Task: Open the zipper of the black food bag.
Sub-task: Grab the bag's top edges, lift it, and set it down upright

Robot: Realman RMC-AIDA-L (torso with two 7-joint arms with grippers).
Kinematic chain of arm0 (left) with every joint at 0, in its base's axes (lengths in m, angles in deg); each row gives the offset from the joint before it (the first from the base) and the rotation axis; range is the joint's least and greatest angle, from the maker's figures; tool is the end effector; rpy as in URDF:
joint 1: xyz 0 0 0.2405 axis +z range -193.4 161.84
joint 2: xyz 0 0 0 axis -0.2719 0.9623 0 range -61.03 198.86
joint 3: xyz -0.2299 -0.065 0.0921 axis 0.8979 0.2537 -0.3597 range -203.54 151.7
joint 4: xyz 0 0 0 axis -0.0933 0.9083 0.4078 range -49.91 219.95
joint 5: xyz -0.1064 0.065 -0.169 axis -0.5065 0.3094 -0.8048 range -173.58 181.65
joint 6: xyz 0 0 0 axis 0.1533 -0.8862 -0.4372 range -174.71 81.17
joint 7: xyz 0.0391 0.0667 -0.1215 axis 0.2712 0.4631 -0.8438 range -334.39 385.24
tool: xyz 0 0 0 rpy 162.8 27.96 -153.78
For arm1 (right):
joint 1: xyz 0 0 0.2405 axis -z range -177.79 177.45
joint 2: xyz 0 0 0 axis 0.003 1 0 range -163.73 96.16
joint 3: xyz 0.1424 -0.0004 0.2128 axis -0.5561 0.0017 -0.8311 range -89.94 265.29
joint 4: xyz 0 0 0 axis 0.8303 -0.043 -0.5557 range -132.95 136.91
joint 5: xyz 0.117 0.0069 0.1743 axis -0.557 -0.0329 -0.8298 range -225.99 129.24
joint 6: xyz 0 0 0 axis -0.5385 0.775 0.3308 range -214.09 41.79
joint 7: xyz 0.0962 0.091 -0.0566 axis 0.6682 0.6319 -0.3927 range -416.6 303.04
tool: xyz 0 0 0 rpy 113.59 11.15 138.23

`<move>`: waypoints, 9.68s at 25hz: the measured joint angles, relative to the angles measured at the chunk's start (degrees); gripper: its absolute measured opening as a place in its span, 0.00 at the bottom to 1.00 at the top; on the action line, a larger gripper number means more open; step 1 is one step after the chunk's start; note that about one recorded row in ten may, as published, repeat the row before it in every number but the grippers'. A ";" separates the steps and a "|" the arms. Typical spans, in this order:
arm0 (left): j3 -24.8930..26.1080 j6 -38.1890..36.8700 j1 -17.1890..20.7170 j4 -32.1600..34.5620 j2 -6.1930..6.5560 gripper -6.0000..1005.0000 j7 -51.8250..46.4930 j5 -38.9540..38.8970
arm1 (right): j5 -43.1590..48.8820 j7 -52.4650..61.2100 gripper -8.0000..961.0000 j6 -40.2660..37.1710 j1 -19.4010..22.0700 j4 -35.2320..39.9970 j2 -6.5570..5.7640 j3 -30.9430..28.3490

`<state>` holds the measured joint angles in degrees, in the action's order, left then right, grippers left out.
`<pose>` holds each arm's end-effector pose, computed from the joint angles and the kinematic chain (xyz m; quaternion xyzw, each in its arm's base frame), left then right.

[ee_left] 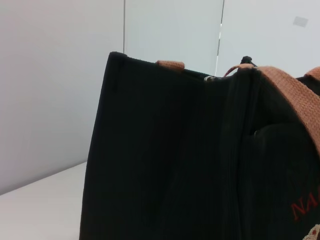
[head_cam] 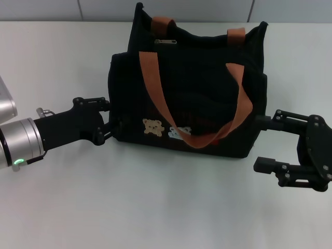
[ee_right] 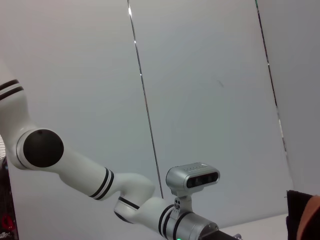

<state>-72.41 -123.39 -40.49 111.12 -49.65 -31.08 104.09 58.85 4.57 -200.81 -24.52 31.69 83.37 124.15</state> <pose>-0.3037 0.3123 -0.0280 -0.9264 -0.1724 -0.2345 0.2388 0.2600 0.2546 0.0184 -0.9092 0.0908 0.4042 0.0419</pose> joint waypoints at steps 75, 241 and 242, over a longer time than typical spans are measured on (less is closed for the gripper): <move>4.74 -31.63 0.64 46.31 0.32 0.12 -22.84 3.16 | -0.19 -29.54 0.77 6.13 1.03 -19.73 2.23 -27.05; -5.64 -28.88 -2.54 41.13 -0.26 0.10 -23.82 0.43 | 6.68 -105.29 0.04 21.49 1.05 -47.34 2.72 -32.70; -5.63 -28.85 -2.54 41.13 -0.26 0.10 -23.82 0.43 | 6.68 -105.29 0.03 21.49 1.06 -47.34 2.72 -32.70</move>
<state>-78.04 -152.24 -43.03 152.25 -49.91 -54.90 104.52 65.53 -100.72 -179.31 -23.46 -15.65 86.09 91.45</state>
